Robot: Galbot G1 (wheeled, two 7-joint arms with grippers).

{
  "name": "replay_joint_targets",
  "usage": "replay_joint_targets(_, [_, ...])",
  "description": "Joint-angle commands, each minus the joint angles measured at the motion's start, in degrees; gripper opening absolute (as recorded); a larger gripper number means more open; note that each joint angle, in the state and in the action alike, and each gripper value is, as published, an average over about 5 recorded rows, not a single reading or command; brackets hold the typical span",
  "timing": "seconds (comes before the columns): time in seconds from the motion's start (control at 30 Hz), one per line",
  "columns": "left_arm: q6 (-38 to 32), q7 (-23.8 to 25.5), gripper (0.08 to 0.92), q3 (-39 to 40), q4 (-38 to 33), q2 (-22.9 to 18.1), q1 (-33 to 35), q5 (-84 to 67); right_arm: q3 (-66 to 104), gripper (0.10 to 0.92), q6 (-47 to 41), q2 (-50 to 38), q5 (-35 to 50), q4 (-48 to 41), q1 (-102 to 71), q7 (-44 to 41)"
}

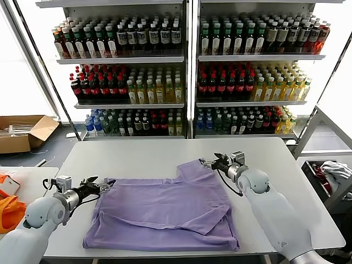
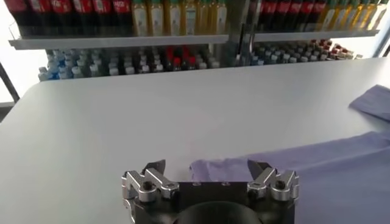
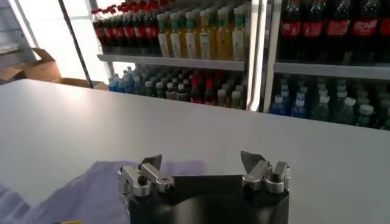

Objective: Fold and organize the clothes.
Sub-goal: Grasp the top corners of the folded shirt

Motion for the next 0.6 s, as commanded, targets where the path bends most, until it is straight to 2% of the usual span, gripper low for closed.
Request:
replay_joint_targets(0.03, [-0.08, 0.95, 0.822, 3.77, 5.38, -0.62, -4.24, 0.08, -3.95, 0.801, 0.33, 2.24, -0.42, -8.62, 5.27, -1.05])
replay_joint_targets(0.17, [-0.04, 1.28, 0.771, 4.02, 5.38, -1.15, -4.18, 0.11, -5.04, 0.698, 0.32, 1.61, -0.08, -7.76, 4.72, -1.41])
replay_joint_targets(0.37, [0.26, 1.7, 0.603, 3.91, 4.03, -1.21, -2.86, 0.1, -4.96, 0.525, -0.44, 0.76, 1.3, -4.54, 3.0, -1.38])
replay_joint_targets(0.6, [0.4, 1.88, 0.395, 3.44, 2.76, -1.15, -1.45, 0.06, -2.89, 0.325, -1.91, -0.99, 3.16, 3.62, -1.82, -0.69])
